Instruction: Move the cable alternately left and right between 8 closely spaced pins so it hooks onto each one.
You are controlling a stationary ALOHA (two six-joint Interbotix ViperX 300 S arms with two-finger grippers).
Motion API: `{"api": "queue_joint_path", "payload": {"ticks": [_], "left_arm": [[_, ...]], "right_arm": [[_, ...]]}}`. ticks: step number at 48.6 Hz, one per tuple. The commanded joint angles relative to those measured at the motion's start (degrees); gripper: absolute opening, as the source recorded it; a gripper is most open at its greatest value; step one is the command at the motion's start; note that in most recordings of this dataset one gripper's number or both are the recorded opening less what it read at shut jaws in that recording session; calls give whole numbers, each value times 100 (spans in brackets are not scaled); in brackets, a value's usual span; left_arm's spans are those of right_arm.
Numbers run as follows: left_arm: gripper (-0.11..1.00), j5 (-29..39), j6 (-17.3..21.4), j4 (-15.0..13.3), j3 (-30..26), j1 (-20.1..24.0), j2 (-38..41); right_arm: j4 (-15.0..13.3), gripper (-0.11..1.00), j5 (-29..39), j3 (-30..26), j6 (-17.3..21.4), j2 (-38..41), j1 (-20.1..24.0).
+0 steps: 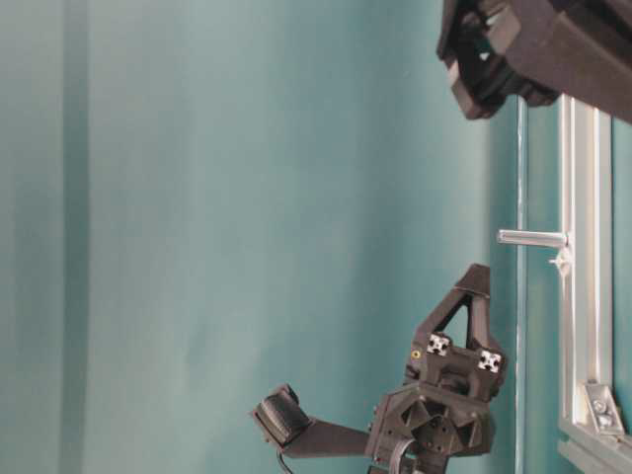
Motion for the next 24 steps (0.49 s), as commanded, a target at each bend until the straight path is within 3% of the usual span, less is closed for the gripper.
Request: {"api": "queue_joint_path", "payload": {"ticks": [1, 3, 6, 8, 14, 24], "left_arm": [[15, 272, 26, 193, -132, -35, -378], [12, 501, 35, 193, -158, -35, -466], [1, 888, 35, 202, -167, -35, -615], [0, 1125, 44, 211, -176, -44, -756], [0, 1670, 44, 229, -105, -105, -1230], [0, 1995, 44, 229, 114, -229, -1969]], "right_arm": [[-18, 19, -26, -62, 53, -26, 53], [-18, 17, 44, -79, 53, -26, 53], [-18, 4, 202, -114, 62, -35, 62], [-18, 0, 308, -149, 62, -53, 79], [-18, 0, 703, -281, 62, -237, 114], [-18, 0, 1846, -527, 97, -703, 167]]}}
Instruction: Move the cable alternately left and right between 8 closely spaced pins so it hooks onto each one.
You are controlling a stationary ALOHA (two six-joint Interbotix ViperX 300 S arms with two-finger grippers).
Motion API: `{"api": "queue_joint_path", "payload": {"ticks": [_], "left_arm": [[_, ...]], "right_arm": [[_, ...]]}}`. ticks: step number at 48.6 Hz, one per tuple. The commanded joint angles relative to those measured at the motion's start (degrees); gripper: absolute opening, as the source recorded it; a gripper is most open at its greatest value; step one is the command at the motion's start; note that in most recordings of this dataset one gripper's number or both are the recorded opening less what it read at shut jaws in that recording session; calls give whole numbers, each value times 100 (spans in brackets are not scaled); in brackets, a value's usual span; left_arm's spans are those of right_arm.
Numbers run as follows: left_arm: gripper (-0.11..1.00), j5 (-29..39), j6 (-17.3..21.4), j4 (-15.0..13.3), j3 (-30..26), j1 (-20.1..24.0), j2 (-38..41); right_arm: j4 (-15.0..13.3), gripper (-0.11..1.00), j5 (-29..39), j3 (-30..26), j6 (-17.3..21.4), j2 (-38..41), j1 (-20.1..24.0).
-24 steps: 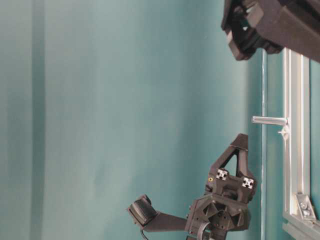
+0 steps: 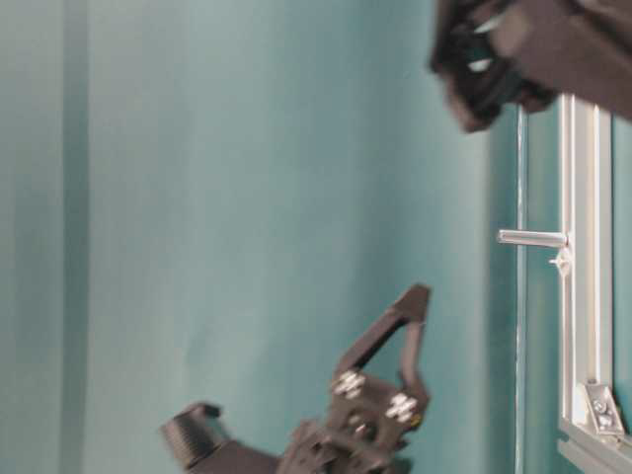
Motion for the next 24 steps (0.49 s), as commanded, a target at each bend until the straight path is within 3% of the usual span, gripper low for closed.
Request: {"api": "queue_joint_path", "payload": {"ticks": [1, 9, 24], "left_arm": [[0, 44, 35, 26, 26, -62, -431], [0, 167, -9, 26, 308, -88, -923], [0, 809, 9, 26, 650, -176, -1450]], "right_arm": [[-18, 0, 466, -193, 26, -343, 26], [-18, 0, 1424, -431, 229, -598, 35], [-18, 0, 3366, -1178, 1055, -650, 185]]}}
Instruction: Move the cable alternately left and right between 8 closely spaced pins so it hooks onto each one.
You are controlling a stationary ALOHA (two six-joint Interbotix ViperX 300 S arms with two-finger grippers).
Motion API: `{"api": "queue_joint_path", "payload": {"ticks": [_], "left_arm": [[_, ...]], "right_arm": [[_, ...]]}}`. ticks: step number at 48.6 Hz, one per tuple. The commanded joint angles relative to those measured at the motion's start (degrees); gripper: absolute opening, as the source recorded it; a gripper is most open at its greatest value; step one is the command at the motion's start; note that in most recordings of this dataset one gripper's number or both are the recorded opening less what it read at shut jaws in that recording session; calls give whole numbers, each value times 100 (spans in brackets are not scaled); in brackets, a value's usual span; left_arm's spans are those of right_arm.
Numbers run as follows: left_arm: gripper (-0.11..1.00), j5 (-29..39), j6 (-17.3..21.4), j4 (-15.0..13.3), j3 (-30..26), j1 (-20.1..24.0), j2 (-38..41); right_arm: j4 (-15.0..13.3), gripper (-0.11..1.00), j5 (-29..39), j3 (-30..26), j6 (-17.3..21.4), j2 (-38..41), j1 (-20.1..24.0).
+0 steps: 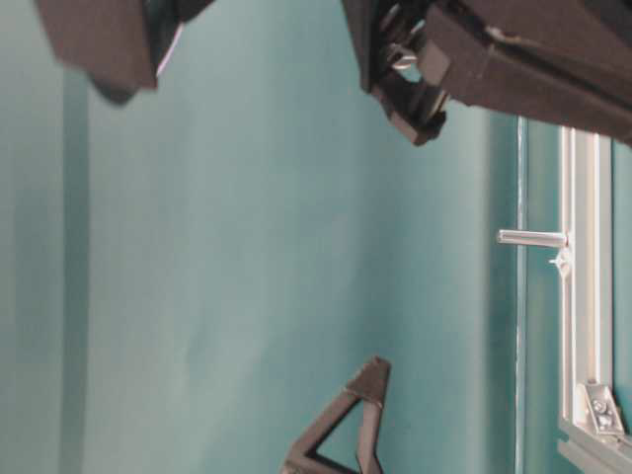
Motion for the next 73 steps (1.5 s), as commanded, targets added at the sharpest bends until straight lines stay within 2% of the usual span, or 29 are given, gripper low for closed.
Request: {"api": "queue_joint_path", "payload": {"ticks": [1, 11, 19, 24, 31, 33, 47, 56, 63, 73], "left_arm": [[0, 149, 9, 18, -26, -26, -229], [2, 369, 44, 18, 220, -26, -545], [25, 369, 18, 18, 677, -35, -923], [24, 396, 26, 18, 914, -53, -1274], [24, 686, 35, 18, 1248, -62, -1907], [24, 835, 35, 18, 1345, -62, -2127], [24, 1969, -9, 18, 1960, -70, -4131], [24, 2839, 0, 18, 2294, -62, -5423], [24, 3006, -9, 18, 2417, -62, -5871], [24, 2953, 0, 18, 2479, -62, -5862]], "right_arm": [[-9, 0, 457, -325, 149, -149, 70], [9, 0, 1178, -606, 624, -105, 123], [18, 2, 1547, -791, 1063, 35, 211], [18, 23, 1793, -976, 1345, 185, 308], [18, 66, 1995, -1283, 1521, 422, 422], [18, 71, 2039, -1380, 1556, 501, 439], [26, 74, 2452, -1960, 1872, 993, 483], [26, 74, 2874, -2206, 1916, 1230, 492], [53, 73, 3129, -2364, 1925, 1371, 483], [97, 73, 3217, -2426, 1995, 1556, 483]]}}
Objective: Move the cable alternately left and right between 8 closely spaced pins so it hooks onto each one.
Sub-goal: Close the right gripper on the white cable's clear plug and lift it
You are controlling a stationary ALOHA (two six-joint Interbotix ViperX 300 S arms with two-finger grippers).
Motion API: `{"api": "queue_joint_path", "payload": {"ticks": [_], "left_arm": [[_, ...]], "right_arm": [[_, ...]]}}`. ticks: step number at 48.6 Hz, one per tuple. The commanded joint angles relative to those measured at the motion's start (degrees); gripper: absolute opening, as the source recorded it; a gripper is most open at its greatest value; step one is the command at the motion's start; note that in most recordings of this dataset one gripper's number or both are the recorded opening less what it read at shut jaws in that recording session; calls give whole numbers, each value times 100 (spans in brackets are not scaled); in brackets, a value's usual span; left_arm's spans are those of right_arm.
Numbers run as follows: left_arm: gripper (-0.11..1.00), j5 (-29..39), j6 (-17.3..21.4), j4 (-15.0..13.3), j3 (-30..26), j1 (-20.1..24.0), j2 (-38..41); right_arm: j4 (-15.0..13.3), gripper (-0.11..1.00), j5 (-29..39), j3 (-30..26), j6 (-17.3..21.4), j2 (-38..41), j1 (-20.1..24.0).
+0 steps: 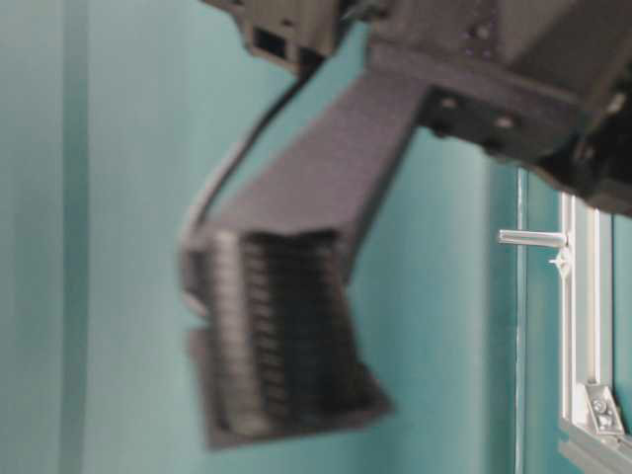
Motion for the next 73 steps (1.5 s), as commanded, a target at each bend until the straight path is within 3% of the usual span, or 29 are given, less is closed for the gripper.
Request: {"api": "queue_joint_path", "payload": {"ticks": [1, 16, 51, 55, 61, 64, 73], "left_arm": [[24, -62, 0, 18, -44, -9, 44], [24, -70, 0, 18, -35, -9, 35], [24, -167, -18, 18, 53, -9, 35], [24, -167, -18, 18, 53, -9, 44], [24, -167, -18, 18, 53, -9, 35], [24, -167, -18, 18, 53, -9, 35], [24, -167, -18, 18, 53, -9, 35]], "right_arm": [[18, 73, 0, -158, 79, -53, 26], [18, 73, -62, -211, 756, 149, 18], [9, 69, -316, -246, 756, 439, 18], [9, 61, -308, -281, 756, 448, 18], [9, 25, -299, -290, 756, 448, 26], [9, 14, -264, -290, 756, 448, 26], [18, 13, 44, -439, 773, 439, 26]]}}
